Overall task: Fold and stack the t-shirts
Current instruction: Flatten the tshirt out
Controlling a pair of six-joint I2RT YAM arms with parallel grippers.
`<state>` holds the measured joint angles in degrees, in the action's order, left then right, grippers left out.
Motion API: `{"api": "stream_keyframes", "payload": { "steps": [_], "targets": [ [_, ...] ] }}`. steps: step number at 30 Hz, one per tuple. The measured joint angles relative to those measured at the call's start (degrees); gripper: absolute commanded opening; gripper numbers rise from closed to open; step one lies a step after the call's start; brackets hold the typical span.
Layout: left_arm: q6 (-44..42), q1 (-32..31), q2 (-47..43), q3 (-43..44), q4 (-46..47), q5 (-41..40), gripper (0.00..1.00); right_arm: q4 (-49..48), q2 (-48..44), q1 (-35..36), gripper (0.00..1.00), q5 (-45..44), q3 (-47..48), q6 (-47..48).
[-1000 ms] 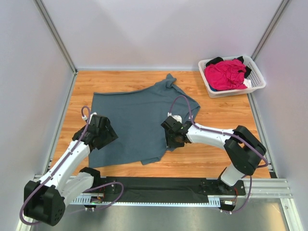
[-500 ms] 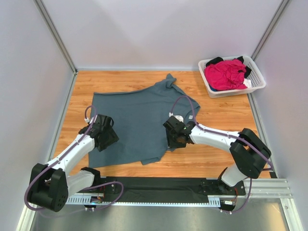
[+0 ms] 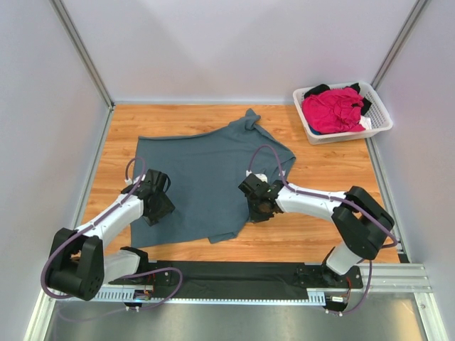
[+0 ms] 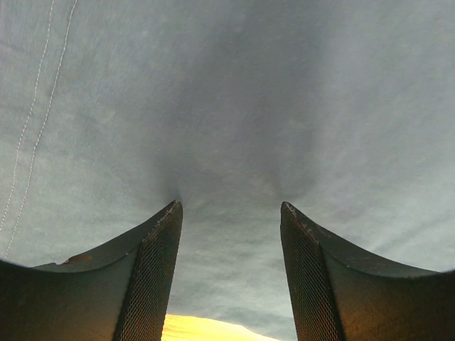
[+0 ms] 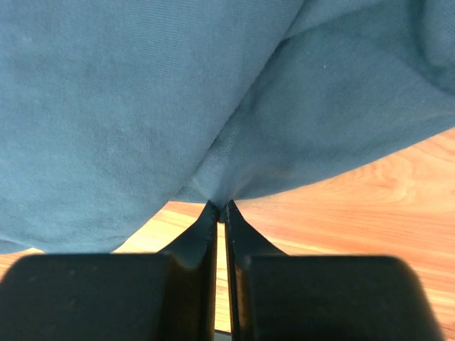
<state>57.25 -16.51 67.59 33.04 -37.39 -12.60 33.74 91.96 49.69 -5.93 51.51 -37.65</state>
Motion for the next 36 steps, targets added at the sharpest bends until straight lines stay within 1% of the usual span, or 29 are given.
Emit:
{"api": "stream_keyframes", "payload": {
  "steps": [6, 13, 17, 21, 30, 36],
  "targets": [
    [1.27, 0.7, 0.39, -0.37, -0.02, -0.04, 0.64, 3.52, -2.43, -0.07, 0.0, -1.62, -1.49, -0.04],
    [1.51, 4.15, 0.39, -0.44, -0.02, 0.04, 0.64, 12.17, -9.44, -1.86, 0.0, -3.8, -5.73, -1.07],
    [1.53, 4.96, 0.44, -0.44, -0.02, 0.02, 0.64, 17.25, -14.08, -3.48, 0.0, -5.09, -7.74, -2.64],
    [1.62, 5.25, 0.59, -0.42, -0.02, -0.13, 0.66, 20.26, -17.86, -4.0, 0.0, -5.05, -9.22, -4.13],
    [1.7, 8.48, 0.46, -0.42, -0.85, -2.16, 0.66, 25.73, -19.08, -6.27, 0.01, -6.6, -9.4, -9.68],
    [1.62, 11.37, 1.88, 0.42, -1.29, -3.02, 0.66, 29.05, -27.69, -8.52, 0.0, -7.58, -9.49, -12.9]
  ]
}}
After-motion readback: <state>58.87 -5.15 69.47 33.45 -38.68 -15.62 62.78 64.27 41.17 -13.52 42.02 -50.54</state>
